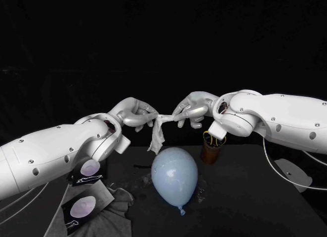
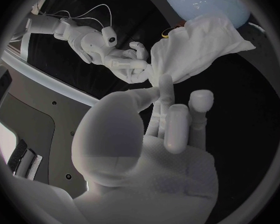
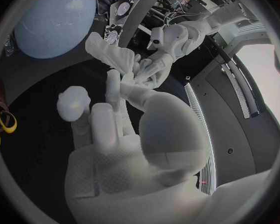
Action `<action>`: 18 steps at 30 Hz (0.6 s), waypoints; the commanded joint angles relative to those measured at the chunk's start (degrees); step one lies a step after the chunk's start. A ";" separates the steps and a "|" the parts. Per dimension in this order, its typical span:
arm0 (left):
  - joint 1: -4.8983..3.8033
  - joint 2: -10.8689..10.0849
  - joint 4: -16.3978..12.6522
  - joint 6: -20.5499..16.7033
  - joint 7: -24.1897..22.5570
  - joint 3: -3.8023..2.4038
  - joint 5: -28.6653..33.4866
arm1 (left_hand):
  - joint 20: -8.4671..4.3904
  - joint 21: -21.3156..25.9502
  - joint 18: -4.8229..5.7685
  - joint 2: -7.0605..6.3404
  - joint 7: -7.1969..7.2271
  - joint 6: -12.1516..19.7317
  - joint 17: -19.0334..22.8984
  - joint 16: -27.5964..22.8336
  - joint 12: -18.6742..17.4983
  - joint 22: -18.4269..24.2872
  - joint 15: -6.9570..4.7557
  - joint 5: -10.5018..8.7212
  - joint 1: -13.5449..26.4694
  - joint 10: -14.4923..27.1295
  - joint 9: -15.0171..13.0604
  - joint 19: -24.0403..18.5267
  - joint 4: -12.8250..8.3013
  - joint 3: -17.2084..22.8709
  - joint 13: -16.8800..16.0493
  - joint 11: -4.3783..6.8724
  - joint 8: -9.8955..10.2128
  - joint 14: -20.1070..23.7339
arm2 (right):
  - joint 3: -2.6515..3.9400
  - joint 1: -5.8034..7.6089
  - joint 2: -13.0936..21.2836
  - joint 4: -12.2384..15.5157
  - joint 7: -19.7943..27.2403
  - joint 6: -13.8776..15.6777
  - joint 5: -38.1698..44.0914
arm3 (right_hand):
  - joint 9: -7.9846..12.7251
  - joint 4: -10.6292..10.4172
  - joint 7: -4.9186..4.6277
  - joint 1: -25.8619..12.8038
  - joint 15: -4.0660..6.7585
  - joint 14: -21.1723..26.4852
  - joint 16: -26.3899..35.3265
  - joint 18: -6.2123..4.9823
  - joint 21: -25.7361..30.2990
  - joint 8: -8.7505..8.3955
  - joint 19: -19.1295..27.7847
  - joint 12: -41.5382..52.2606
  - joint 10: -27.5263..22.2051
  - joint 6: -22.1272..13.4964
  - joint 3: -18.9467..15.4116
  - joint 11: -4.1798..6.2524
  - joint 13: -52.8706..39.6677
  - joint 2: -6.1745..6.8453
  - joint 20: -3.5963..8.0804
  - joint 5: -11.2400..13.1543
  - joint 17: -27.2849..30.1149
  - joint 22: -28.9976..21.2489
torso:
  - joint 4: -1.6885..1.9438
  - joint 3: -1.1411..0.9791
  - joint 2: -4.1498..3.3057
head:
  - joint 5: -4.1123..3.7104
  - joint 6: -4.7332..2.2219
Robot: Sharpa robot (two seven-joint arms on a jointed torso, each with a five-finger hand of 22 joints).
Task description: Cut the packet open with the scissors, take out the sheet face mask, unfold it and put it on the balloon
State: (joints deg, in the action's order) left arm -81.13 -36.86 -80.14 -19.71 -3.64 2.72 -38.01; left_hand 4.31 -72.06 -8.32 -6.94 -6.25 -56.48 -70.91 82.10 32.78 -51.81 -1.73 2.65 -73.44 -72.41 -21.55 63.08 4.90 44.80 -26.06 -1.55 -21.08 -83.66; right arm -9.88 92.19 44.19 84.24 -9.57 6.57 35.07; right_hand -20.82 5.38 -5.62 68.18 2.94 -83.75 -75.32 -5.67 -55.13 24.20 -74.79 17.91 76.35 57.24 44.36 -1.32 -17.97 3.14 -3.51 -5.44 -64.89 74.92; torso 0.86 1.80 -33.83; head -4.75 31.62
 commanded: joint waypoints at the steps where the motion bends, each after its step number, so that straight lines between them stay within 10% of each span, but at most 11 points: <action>1: -0.17 0.37 0.37 -0.47 -0.59 -0.09 -1.44 | -0.06 -0.35 0.56 0.77 0.06 -0.33 -0.13 0.43 0.08 -0.05 -0.24 0.17 -0.23 -0.41 -1.78 0.33 0.17 -0.26 -0.05 0.05 -0.25 -0.80 | 0.17 0.25 -0.23 -0.43 0.74 0.82 1.72 | -11.25 0.11 0.43 0.17 -0.05 -0.28 0.06 -1.07 -0.10 0.30 -0.32 0.33 -0.18 0.71 0.22 0.37 -0.06 -0.35 0.14 -0.20 0.07 2.18 | -0.01 -0.01 -0.06 | 0.04 -0.09; 18: -0.19 1.81 3.94 0.42 -1.95 -0.02 1.01 | 0.03 -0.27 0.55 0.91 -0.44 1.03 0.87 0.24 -2.26 0.23 0.18 0.16 0.38 1.57 -2.16 -0.08 1.94 -0.99 1.17 -0.51 -0.10 -0.42 | 0.43 1.26 -2.05 -1.82 1.75 1.90 0.17 | -11.33 0.32 0.40 0.18 -0.04 -0.21 0.21 -1.11 0.09 0.24 -0.23 0.27 -0.27 0.69 0.34 0.35 -0.14 -0.23 0.16 -0.36 0.30 2.15 | 0.04 -0.03 -0.06 | -0.30 -0.48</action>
State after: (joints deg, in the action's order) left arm -81.20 -35.23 -76.20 -20.39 -4.73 2.76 -38.92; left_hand 4.37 -72.49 -8.31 -5.70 -6.76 -55.76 -70.21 82.59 30.68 -51.77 -1.93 2.69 -73.46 -71.03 -21.55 63.28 6.75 43.79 -24.96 -2.07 -21.24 -83.86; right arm -9.50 93.38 42.28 82.37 -8.82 7.31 37.18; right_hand -20.82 5.49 -5.60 68.18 2.92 -83.72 -75.32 -5.66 -55.13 24.20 -74.79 17.91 76.19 57.22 44.45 -1.19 -18.03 3.14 -3.51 -5.66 -64.61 74.94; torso 0.86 1.78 -33.87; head -5.02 31.28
